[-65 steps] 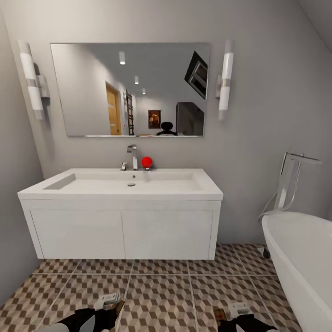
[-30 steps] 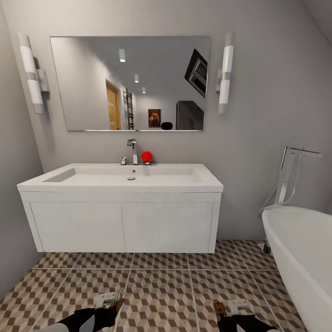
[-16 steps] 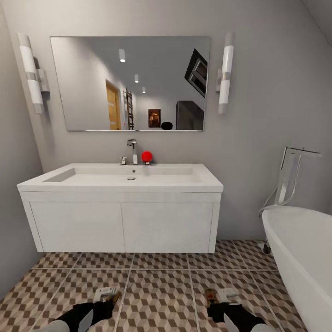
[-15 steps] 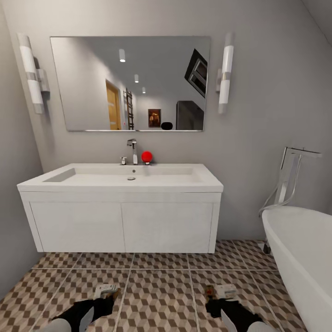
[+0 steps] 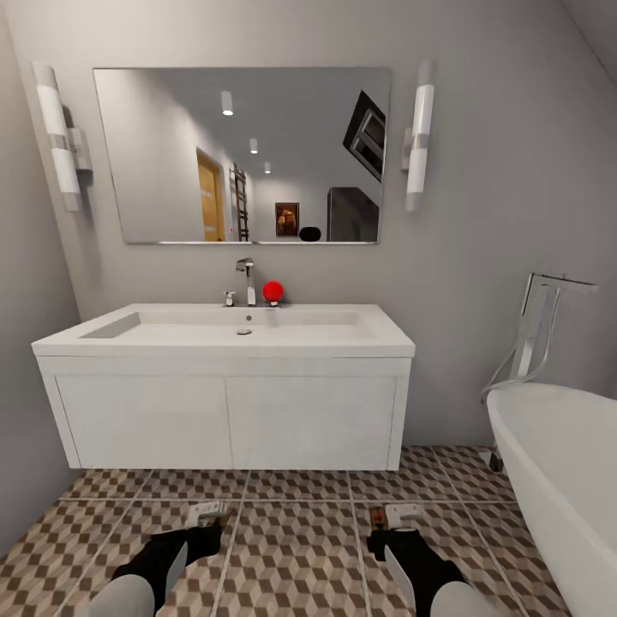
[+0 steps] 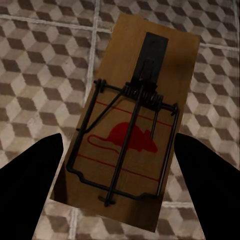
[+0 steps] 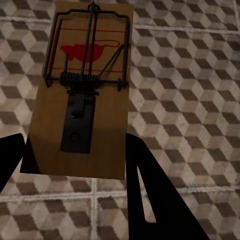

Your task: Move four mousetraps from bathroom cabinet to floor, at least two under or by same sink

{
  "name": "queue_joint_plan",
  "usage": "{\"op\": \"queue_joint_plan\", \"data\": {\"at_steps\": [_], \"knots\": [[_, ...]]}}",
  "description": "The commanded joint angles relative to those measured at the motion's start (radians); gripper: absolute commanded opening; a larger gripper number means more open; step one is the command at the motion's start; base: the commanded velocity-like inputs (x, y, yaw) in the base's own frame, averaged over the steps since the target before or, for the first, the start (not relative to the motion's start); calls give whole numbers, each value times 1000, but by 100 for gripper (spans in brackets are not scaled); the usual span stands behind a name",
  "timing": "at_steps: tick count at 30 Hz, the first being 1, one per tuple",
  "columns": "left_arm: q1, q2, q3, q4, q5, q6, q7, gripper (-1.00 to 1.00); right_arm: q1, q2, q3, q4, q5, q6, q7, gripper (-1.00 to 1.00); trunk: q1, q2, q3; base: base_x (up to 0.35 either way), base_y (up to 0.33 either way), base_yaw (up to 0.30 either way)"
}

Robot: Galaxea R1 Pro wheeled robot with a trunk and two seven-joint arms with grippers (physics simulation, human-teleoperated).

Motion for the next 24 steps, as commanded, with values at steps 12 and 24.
{"op": "queue_joint_plan", "data": {"at_steps": [12, 24], "knots": [[0, -8, 8, -11, -6, 16, -80, -100, -1, -2, 0, 0, 11, -50, 8, -100, 0, -1, -1, 0, 0, 0], [0, -19, 5, -11, -7, 37, -81, -100, -1, 3, -1, -2, 14, -45, 1, -100, 19, -36, -17, 0, 0, 0]]}}
